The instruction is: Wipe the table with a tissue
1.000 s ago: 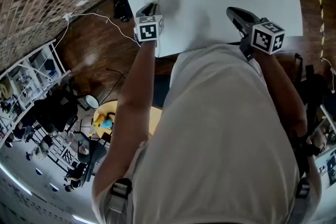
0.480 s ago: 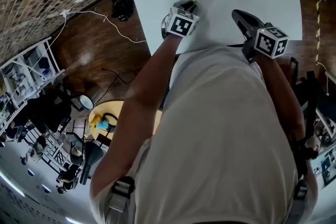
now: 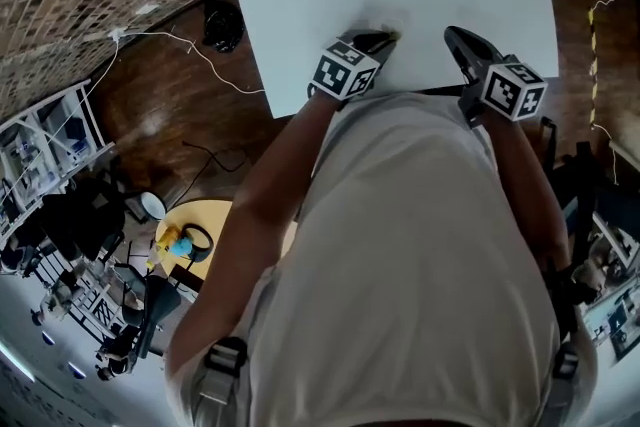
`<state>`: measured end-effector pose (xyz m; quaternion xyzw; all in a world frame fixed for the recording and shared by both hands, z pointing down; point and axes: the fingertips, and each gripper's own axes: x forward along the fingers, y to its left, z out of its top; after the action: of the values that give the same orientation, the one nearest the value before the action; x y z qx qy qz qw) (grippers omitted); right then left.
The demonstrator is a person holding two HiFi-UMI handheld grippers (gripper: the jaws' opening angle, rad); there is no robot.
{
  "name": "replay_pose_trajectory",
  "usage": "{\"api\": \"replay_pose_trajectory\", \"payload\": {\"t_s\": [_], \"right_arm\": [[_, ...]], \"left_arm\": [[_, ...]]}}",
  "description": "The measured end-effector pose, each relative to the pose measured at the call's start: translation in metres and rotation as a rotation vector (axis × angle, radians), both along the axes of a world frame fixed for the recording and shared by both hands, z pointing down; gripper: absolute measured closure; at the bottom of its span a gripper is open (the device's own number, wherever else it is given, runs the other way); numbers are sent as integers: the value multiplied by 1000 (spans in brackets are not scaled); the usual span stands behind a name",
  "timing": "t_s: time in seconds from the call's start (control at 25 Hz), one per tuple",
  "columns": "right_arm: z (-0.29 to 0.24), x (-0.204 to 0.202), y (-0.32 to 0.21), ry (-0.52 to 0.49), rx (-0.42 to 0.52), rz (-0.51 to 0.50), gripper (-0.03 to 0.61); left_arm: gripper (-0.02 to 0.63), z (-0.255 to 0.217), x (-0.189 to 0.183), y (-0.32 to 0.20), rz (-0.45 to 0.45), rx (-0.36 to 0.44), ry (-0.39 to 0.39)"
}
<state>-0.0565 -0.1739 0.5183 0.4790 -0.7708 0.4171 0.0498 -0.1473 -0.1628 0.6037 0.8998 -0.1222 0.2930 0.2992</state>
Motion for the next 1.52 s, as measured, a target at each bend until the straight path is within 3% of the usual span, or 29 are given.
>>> {"api": "replay_pose_trajectory", "payload": {"t_s": [0.16, 0.32, 0.44, 0.56, 0.8, 1.12, 1.28, 1.52], "right_arm": [[-10, 12, 2, -23, 43, -29, 571], [-23, 35, 21, 27, 77, -58, 571], [-23, 33, 26, 43, 119, -138, 571], [-30, 56, 43, 64, 154, -219, 571], [-37, 111, 87, 60, 181, -260, 571], [-49, 167, 146, -26, 241, -291, 571], [-51, 178, 165, -30, 286, -330, 571], [-54, 167, 182, -69, 289, -345, 571]], "left_arm": [[548, -19, -1, -2, -74, 64, 10], [547, -37, 9, 11, -172, 97, 77], [546, -45, -6, 4, -288, 152, 55], [546, -46, 15, 17, -379, 174, 44], [546, -67, 72, 57, -430, 222, 62], [546, -88, 131, 115, -554, 298, 108], [546, -93, 140, 137, -601, 321, 124], [546, -103, 128, 163, -604, 329, 114]]}}
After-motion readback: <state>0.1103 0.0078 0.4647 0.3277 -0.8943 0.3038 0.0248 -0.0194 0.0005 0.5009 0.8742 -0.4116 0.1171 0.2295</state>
